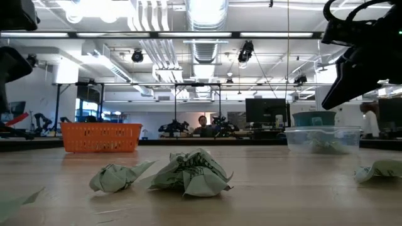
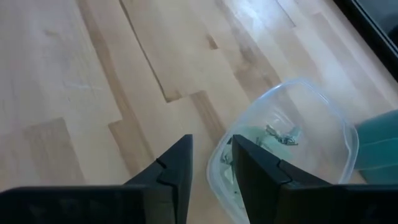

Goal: Pick and place items into bin
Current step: Put the stevia packet into the orange bin, then put the stevia packet into the transparent container

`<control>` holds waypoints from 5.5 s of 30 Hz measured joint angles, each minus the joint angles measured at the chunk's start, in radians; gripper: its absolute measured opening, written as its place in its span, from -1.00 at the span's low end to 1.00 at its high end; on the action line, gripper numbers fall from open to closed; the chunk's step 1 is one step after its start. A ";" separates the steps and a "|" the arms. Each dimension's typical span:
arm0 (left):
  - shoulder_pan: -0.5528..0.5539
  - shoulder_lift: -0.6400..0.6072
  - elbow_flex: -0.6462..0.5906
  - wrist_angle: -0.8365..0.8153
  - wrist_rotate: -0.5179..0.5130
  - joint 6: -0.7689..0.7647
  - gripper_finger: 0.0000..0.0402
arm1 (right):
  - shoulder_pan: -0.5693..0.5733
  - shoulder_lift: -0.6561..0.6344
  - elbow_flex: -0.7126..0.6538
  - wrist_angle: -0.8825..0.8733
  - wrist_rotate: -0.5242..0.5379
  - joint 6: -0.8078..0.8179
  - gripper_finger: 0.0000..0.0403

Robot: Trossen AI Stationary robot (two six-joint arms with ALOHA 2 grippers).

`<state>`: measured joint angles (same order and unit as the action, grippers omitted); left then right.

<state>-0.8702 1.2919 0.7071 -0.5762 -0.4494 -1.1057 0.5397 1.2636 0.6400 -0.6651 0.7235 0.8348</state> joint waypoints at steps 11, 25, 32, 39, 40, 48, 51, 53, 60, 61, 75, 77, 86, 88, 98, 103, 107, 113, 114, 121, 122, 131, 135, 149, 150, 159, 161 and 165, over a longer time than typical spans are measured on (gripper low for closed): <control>-0.050 0.182 0.168 -0.066 0.007 0.018 -0.48 | 0.011 0.000 -0.002 0.026 -0.029 -0.001 -0.50; -0.142 0.401 0.369 -0.241 0.036 0.013 -0.48 | 0.017 0.000 -0.002 0.046 -0.025 -0.009 -0.53; -0.166 0.466 0.415 -0.335 0.044 -0.039 -0.48 | 0.017 0.000 -0.004 0.058 -0.025 -0.020 -0.57; -0.167 0.472 0.403 -0.359 0.057 -0.074 -0.48 | 0.019 0.000 -0.006 0.071 -0.025 -0.024 -0.58; -0.167 0.472 0.399 -0.358 0.058 -0.076 -0.48 | 0.019 0.000 -0.006 0.072 -0.025 -0.024 -0.58; -0.170 0.472 0.369 -0.355 0.060 -0.119 -0.48 | 0.019 0.000 -0.007 0.077 -0.025 -0.024 -0.57; -0.170 0.472 0.365 -0.341 0.060 -0.121 -0.48 | 0.019 0.000 -0.007 0.077 -0.025 -0.024 -0.59; -0.170 0.472 0.362 -0.341 0.060 -0.121 -0.48 | 0.019 0.000 -0.007 0.078 -0.025 -0.024 -0.61; -0.170 0.472 0.305 -0.274 0.058 -0.122 -0.48 | 0.019 0.000 -0.008 0.080 -0.025 -0.024 -0.63; -0.170 0.470 0.299 -0.266 0.057 -0.122 -0.48 | 0.019 0.000 -0.008 0.080 -0.025 -0.024 -0.62; -0.170 0.469 0.295 -0.263 0.060 -0.116 -0.87 | 0.019 0.001 -0.009 0.090 -0.024 -0.024 -0.66; -0.170 0.470 0.294 -0.274 0.059 -0.111 -0.96 | 0.019 0.001 -0.012 0.094 -0.024 -0.024 -0.66; -0.164 0.473 0.315 -0.401 -0.016 -0.112 -0.99 | 0.019 0.001 -0.032 0.112 -0.021 -0.024 -0.66; -0.162 0.473 0.327 -0.462 -0.074 -0.112 -0.99 | 0.019 0.001 -0.039 0.125 -0.017 -0.025 -0.66; -0.051 0.418 0.339 -0.623 -0.361 -0.118 -0.99 | 0.019 0.001 -0.057 0.134 -0.014 -0.026 -0.66; 0.073 0.349 0.336 -0.638 -0.441 -0.078 -0.99 | 0.019 0.001 -0.057 0.135 -0.014 -0.027 -0.66; 0.189 0.291 0.327 -0.637 -0.447 0.010 -0.99 | 0.019 0.000 -0.057 0.139 -0.014 -0.027 -0.66; 0.360 0.225 0.325 -0.635 -0.450 0.145 -0.99 | 0.019 0.000 -0.059 0.143 -0.014 -0.027 -0.66; 0.386 0.216 0.325 -0.632 -0.450 0.169 -0.99 | 0.019 0.000 -0.059 0.145 -0.014 -0.027 -0.66; 0.543 0.195 0.320 -0.564 -0.405 0.393 -0.99 | 0.019 0.000 -0.059 0.150 -0.014 -0.034 -0.66; 0.562 0.196 0.320 -0.547 -0.381 0.436 -0.99 | 0.019 0.000 -0.059 0.150 -0.015 -0.035 -0.66; 0.737 0.196 0.316 -0.493 -0.264 0.679 -0.99 | 0.019 0.000 -0.061 0.155 -0.015 -0.035 -0.66; 0.818 0.196 0.315 -0.458 -0.159 0.767 -0.99 | 0.019 0.000 -0.061 0.155 -0.015 -0.035 -0.66; 0.941 0.196 0.297 -0.374 -0.080 0.876 -0.99 | 0.019 0.000 -0.061 0.155 -0.016 -0.035 -0.66; 0.941 0.196 0.297 -0.373 -0.080 0.875 -0.99 | 0.019 0.000 -0.061 0.155 -0.016 -0.035 -0.66; 0.942 0.196 0.297 -0.374 -0.080 0.874 -0.84 | 0.019 0.000 -0.061 0.157 -0.016 -0.035 -0.66; 0.942 0.196 0.297 -0.374 -0.080 0.874 -0.74 | 0.019 0.000 -0.061 0.157 -0.016 -0.035 -0.66; 0.942 0.196 0.297 -0.374 -0.080 0.874 -0.57 | 0.019 0.000 -0.061 0.159 -0.016 -0.035 -0.66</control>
<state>0.0719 1.4876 1.0042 -0.9503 -0.5293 -0.2319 0.5583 1.2636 0.5793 -0.5066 0.7078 0.7996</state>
